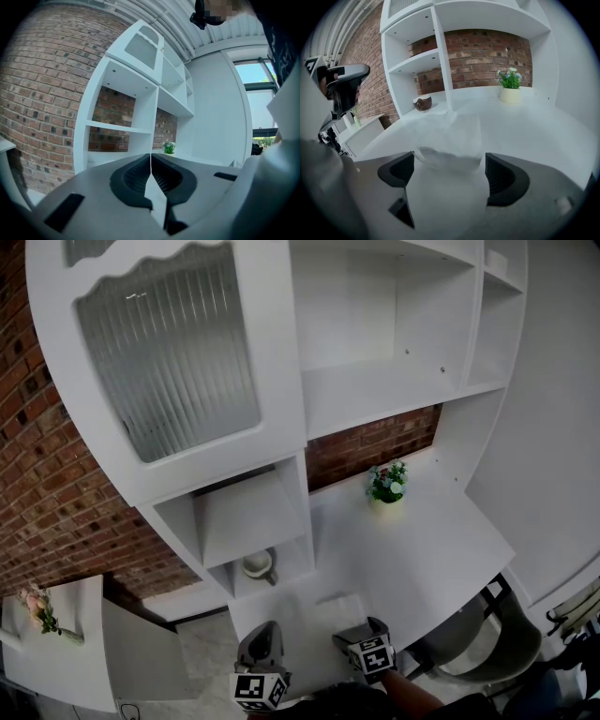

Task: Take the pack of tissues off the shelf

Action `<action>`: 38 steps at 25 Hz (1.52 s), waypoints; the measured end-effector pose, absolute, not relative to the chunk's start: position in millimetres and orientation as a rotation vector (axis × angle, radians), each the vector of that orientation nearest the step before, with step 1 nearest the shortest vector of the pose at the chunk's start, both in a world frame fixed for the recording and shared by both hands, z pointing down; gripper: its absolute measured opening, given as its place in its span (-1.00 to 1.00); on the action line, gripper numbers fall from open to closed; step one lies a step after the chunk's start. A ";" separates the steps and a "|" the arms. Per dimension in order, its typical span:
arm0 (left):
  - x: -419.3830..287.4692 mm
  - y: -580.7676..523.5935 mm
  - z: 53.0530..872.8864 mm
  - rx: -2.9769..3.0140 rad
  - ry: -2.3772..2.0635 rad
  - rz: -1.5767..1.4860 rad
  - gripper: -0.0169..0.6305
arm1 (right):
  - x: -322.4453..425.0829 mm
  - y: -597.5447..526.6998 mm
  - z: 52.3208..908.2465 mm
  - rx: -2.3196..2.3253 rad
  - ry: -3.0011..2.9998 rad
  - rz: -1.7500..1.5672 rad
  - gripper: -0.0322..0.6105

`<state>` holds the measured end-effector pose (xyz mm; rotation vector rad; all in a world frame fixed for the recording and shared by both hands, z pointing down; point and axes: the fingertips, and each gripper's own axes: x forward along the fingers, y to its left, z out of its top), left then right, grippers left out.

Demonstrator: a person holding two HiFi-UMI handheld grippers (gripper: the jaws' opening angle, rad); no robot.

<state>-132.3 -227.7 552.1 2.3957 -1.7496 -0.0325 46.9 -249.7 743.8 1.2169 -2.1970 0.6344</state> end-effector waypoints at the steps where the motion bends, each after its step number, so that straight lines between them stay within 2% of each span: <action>1: -131.9 -227.6 552.0 2.398 -1.750 -0.033 -0.91 | 46.6 -249.6 741.0 1.215 -2.205 0.647 0.54; 11: -127.8 -225.2 547.6 2.401 -1.755 -0.032 -0.91 | 57.5 -252.6 652.4 1.266 -2.429 0.642 0.57; 25: -119.9 -222.0 528.4 2.417 -1.757 -0.060 -0.91 | 59.7 -252.2 541.5 1.397 -2.633 0.418 0.56; 27: -120.0 -221.4 526.9 2.417 -1.759 -0.068 -0.91 | 59.1 -250.7 526.5 1.418 -2.666 0.374 0.45; 29: -119.3 -220.4 528.0 2.429 -1.757 -0.072 -0.91 | 60.3 -249.8 514.5 1.450 -2.678 0.318 0.18; 34: -120.1 -218.1 529.5 2.422 -1.761 -0.082 -0.91 | 65.6 -250.6 506.2 1.513 -2.662 0.227 -0.23; 38: -121.1 -217.7 520.9 2.408 -1.770 -0.099 -0.91 | 67.0 -251.3 516.3 1.526 -2.622 0.283 -0.32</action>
